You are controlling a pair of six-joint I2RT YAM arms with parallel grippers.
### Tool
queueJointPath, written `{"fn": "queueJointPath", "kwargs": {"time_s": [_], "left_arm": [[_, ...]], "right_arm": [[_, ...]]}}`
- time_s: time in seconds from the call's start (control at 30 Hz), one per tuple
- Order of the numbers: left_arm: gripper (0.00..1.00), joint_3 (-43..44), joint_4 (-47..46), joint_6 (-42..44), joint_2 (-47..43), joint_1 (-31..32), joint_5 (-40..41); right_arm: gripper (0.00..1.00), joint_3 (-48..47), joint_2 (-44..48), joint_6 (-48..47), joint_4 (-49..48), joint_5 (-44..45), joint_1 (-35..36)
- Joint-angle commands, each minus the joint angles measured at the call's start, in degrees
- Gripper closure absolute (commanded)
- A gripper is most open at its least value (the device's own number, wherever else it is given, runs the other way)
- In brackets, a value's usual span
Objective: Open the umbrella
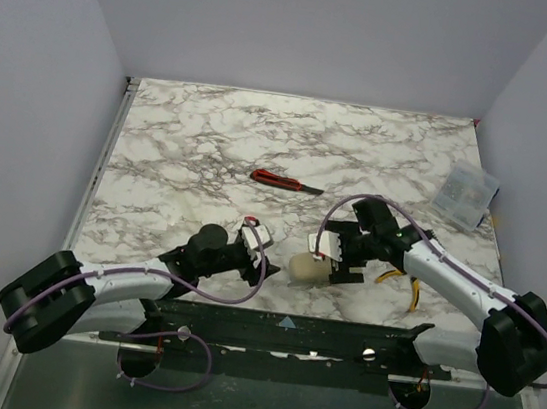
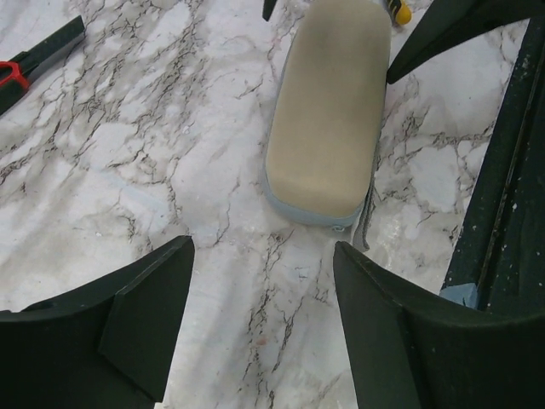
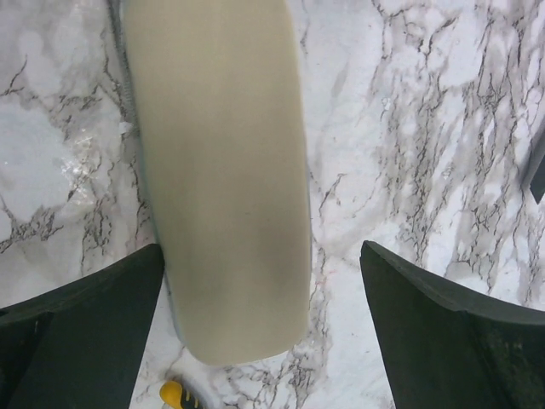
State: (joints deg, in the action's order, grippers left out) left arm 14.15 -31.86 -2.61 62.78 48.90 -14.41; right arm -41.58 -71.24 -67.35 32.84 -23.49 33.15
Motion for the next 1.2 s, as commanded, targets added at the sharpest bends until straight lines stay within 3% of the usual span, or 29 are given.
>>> {"fn": "queueJointPath", "kwargs": {"time_s": [0.0, 0.23, 0.53, 0.67, 0.8, 1.17], "left_arm": [[0.35, -1.59, -7.50, 2.28, 2.23, 0.93, 1.86], [0.48, -0.39, -6.63, 4.40, 5.54, 1.01, 0.01], [0.50, 0.84, -8.63, 5.21, 9.54, 1.94, 0.09], [0.50, 0.96, -10.41, 5.04, 11.80, 3.17, -0.11], [0.51, 1.55, -13.51, 3.90, 15.61, 4.04, 0.23], [0.61, 2.02, -17.35, 4.58, 20.77, 6.22, -2.37]], "right_arm": [[0.01, -2.88, -3.22, 2.77, 2.68, -0.28, -0.10], [0.01, -1.55, -3.77, 1.03, 2.85, -1.60, -0.10], [0.01, -0.31, -4.78, 0.73, 5.65, -4.47, -0.12], [0.06, 0.57, -5.65, -0.26, 5.68, -2.74, -0.10], [0.18, 3.03, -4.46, -0.68, 2.44, -0.01, -0.21], [0.26, 7.04, -0.03, -0.64, -2.08, 2.67, -0.47]]}}
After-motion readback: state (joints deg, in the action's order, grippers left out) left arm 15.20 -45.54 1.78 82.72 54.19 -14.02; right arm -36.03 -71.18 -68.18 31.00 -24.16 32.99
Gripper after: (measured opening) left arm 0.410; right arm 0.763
